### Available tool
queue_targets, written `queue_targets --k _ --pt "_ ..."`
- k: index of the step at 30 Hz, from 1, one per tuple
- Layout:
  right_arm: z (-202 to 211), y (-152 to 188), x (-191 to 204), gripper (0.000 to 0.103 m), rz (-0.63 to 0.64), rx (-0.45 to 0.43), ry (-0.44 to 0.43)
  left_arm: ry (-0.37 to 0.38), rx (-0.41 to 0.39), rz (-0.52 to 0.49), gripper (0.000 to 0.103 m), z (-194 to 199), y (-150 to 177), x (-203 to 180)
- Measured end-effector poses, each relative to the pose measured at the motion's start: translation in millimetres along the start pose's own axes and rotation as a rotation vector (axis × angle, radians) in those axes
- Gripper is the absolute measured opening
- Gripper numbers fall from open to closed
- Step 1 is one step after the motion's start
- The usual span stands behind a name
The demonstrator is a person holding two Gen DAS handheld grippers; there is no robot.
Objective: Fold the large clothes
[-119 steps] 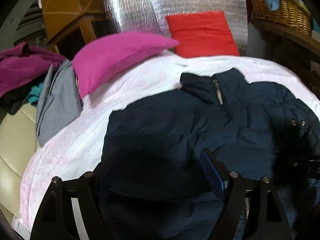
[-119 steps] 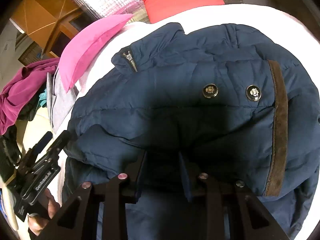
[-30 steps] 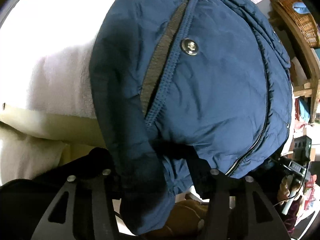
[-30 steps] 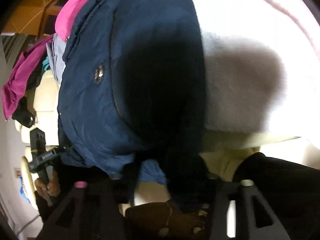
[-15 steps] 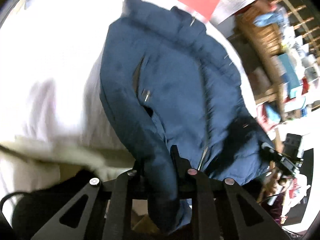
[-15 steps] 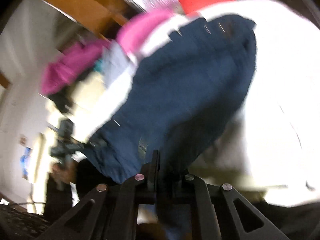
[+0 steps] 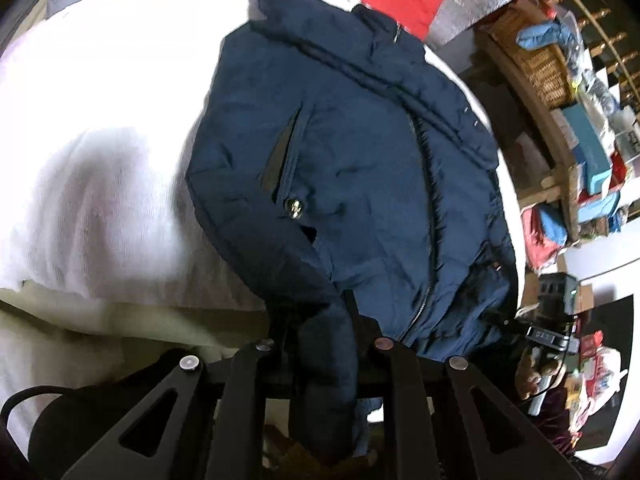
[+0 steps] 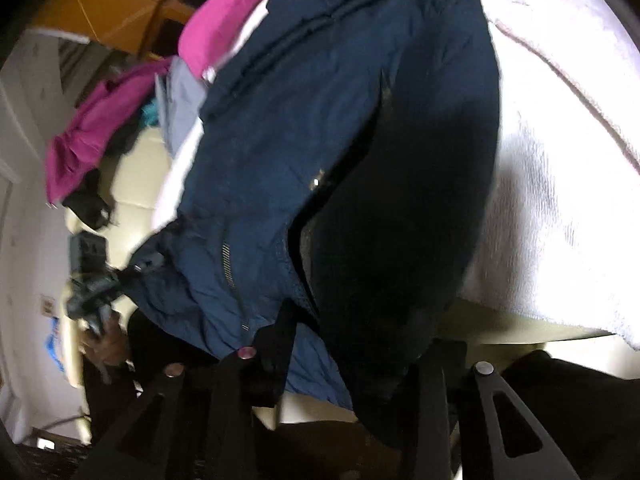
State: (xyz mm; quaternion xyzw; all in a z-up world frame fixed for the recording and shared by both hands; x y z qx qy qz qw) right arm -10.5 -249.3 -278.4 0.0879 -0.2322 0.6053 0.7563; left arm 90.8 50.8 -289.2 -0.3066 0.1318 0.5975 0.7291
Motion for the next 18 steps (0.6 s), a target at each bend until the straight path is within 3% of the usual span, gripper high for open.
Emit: queue_targets --k 3,8,13,18 --pt "17.5 -1.7 16.2 0.013 0.069 -0.039 0.011 -0.014 0.005 -0.011 0.016 -1.0 1.4 -0.9" --pt "70.6 -35.1 54.8 0.01 0.16 -0.237 -0.074 0.054 -0.045 -0.029 0.015 22.0 -21.3 -15.1" --pt "105.2 -101.9 63.1 0.01 0.13 -0.458 -0.111 0.141 -0.181 -0.03 0.014 67.4 -87.0 -32.1" --pt "117.4 -191.9 26.8 0.01 -0.002 -0.636 -0.125 0.174 -0.308 0.026 0.015 87.8 -165.2 -26.8"
Point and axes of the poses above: each gripper's, at about its wrist camera, not at the fingertips, and z roughly against the way its jaws point, x to its left, y to its underside, the point moved 4 cm from there along -z, roughly the way its jaws point, and after that the axes turned 3 degrees about y, right-handed, at the moved point
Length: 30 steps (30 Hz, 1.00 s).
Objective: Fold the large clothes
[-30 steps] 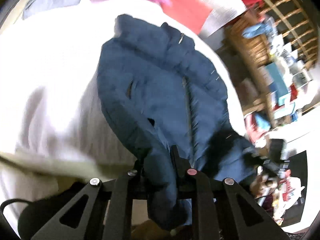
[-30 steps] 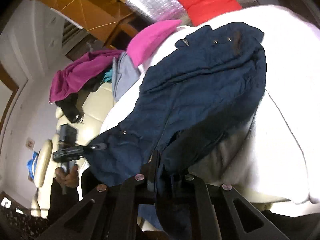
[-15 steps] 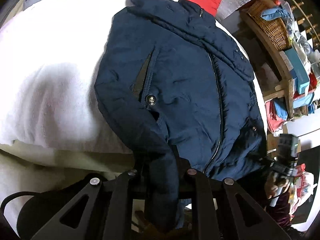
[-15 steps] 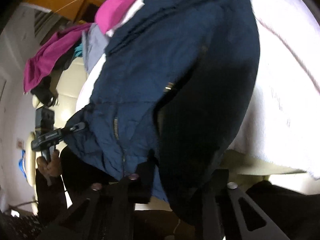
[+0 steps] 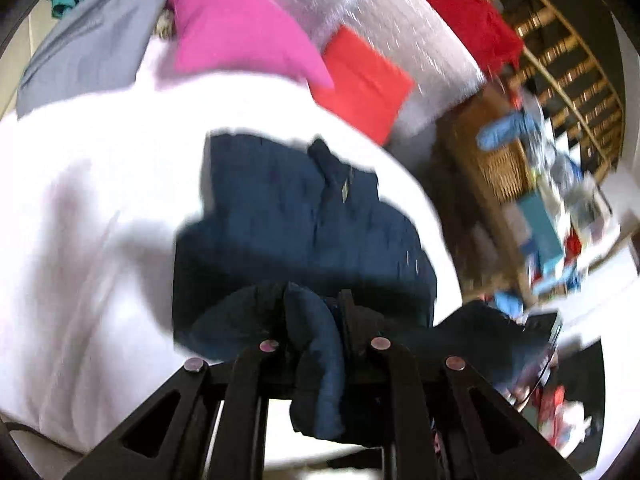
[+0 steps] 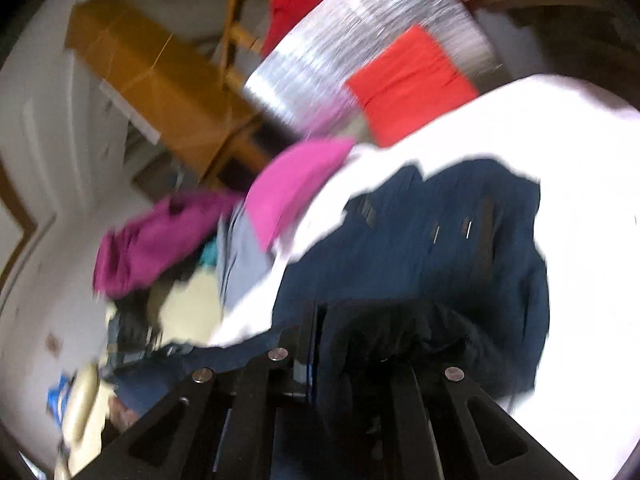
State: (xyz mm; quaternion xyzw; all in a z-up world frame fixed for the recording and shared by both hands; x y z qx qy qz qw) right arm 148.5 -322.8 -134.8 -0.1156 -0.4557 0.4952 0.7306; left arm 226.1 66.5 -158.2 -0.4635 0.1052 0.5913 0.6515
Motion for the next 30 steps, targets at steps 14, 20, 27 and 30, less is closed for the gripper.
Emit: queue_targets --k 14,20,27,30 --pt "-158.3 -103.2 -114.2 0.01 -0.265 -0.003 0.067 -0.142 0.029 0.021 0.015 -169.4 -139.1 46.2" --pt "-194.5 -96.3 -161.2 0.013 -0.421 0.086 0.027 -0.131 -0.006 0.084 0.018 -196.5 -134.8 73.0" --pt "-194.7 -89.5 -158.8 0.013 -0.406 0.066 0.009 -0.14 -0.111 0.064 0.023 -190.0 -115.0 73.7" --pt "-193.7 -85.2 -160.6 0.013 -0.415 0.049 0.0 -0.18 -0.151 0.052 0.031 -184.8 -98.1 72.5"
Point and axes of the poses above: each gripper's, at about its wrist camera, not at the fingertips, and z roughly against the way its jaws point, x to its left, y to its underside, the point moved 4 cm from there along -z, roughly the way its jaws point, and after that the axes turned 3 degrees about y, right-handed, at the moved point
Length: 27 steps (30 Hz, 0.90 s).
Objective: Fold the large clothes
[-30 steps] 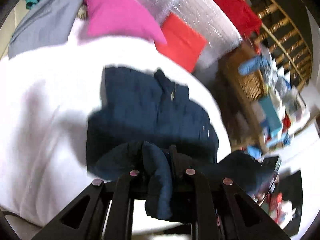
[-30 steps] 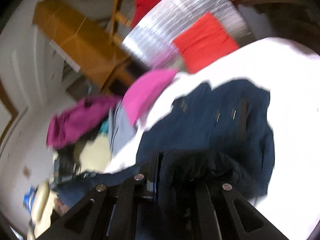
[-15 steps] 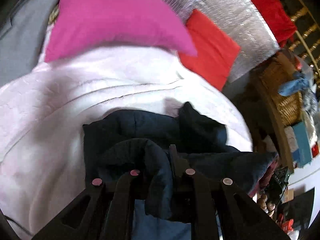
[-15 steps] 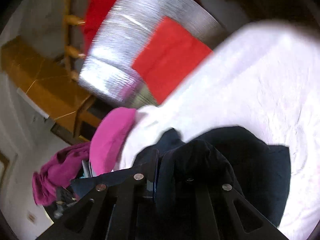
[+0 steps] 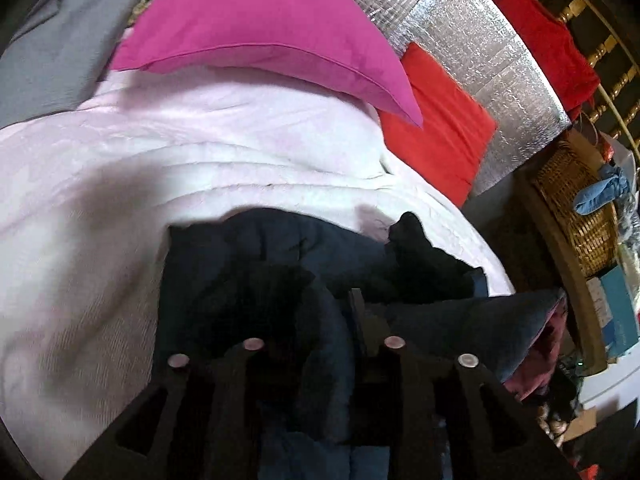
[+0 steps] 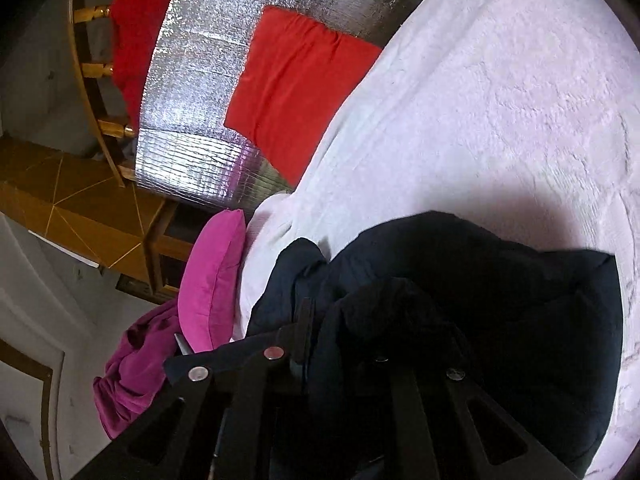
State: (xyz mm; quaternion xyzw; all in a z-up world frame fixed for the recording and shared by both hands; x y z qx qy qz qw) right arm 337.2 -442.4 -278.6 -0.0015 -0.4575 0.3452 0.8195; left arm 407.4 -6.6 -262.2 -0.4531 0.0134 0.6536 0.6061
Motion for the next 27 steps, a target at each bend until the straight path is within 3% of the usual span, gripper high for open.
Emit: queue_targets --k 9,11,13,15,18,23,27 --pt "8.4 11.5 6.4 0.017 0.055 -0.062 0.041 -0.15 -0.11 0.0 0.063 43.0 24.0 -13.5" --pt "15.8 13.0 10.2 0.031 0.043 -0.065 0.031 -0.159 -0.187 -0.009 0.071 68.7 23.7 -22.2" --pt "27.0 15.7 18.3 0.07 0.043 -0.085 0.004 -0.178 -0.271 0.002 0.078 96.1 27.6 -26.6" --pt "38.5 21.1 26.8 0.086 0.057 -0.117 0.027 -0.173 -0.305 0.021 0.079 111.0 33.2 -27.0" --pt "46.8 31.5 32.1 0.086 0.067 -0.098 0.053 -0.183 -0.28 0.044 0.079 117.4 49.0 -24.4" --pt "74.8 58.6 40.1 0.087 0.062 -0.072 0.041 -0.197 -0.116 0.114 0.079 103.1 80.5 -7.2" --pt "97.5 78.9 43.8 0.087 0.045 -0.06 0.029 -0.188 -0.099 0.154 0.079 111.2 99.0 -0.2"
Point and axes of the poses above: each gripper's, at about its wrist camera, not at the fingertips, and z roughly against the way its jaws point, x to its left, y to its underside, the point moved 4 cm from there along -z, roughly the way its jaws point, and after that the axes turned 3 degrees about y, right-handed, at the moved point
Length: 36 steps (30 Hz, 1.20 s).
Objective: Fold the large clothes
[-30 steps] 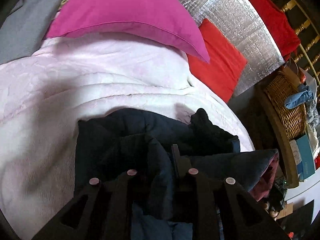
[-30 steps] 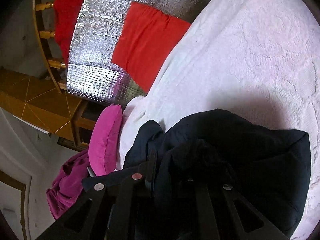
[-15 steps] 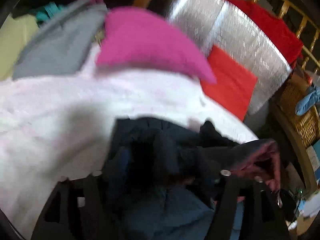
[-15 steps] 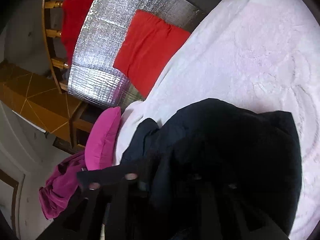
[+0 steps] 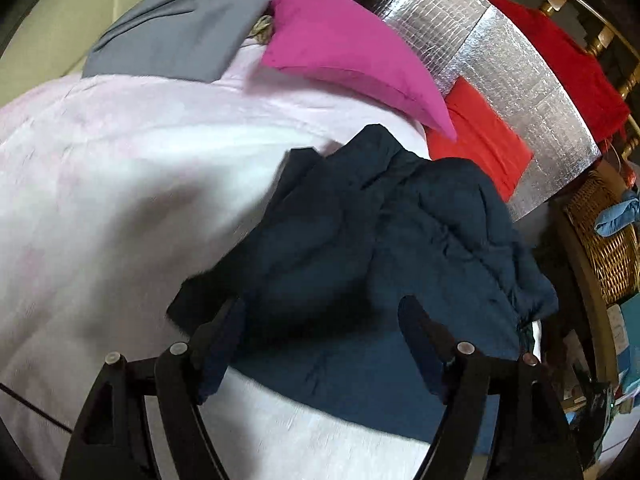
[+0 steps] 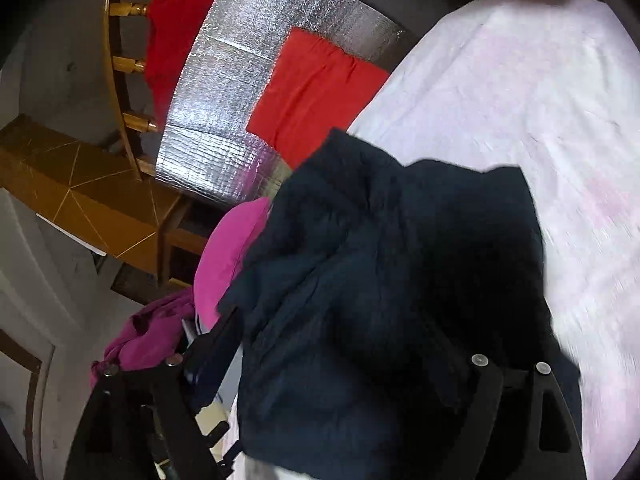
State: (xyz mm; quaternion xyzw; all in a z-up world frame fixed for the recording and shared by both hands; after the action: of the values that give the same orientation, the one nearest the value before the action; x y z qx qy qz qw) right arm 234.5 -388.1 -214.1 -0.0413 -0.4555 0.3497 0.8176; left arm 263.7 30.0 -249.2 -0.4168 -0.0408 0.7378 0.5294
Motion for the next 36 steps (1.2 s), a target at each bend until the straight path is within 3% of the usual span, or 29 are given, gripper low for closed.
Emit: queue_targets --k 5,10,22,28,36 --pt "24.4 29.0 -1.2 0.087 -0.017 0.043 0.003 0.015 0.029 0.039 0.079 9.0 19.5 8.8" --pt "41.0 56.7 -18.2 0.087 -0.07 0.082 0.025 0.024 0.11 0.096 0.08 4.7 44.4 19.6" --pt "18.8 66.6 -38.7 0.09 -0.144 0.099 0.09 -0.048 0.051 0.046 0.08 6.1 41.6 21.4" --pt "18.5 69.2 -29.0 0.091 -0.112 0.071 0.131 -0.093 0.004 -0.039 0.08 14.3 32.1 16.2" --pt "21.0 65.7 -21.5 0.091 -0.093 0.07 0.132 -0.193 -0.114 -0.241 0.08 34.9 23.1 -1.2"
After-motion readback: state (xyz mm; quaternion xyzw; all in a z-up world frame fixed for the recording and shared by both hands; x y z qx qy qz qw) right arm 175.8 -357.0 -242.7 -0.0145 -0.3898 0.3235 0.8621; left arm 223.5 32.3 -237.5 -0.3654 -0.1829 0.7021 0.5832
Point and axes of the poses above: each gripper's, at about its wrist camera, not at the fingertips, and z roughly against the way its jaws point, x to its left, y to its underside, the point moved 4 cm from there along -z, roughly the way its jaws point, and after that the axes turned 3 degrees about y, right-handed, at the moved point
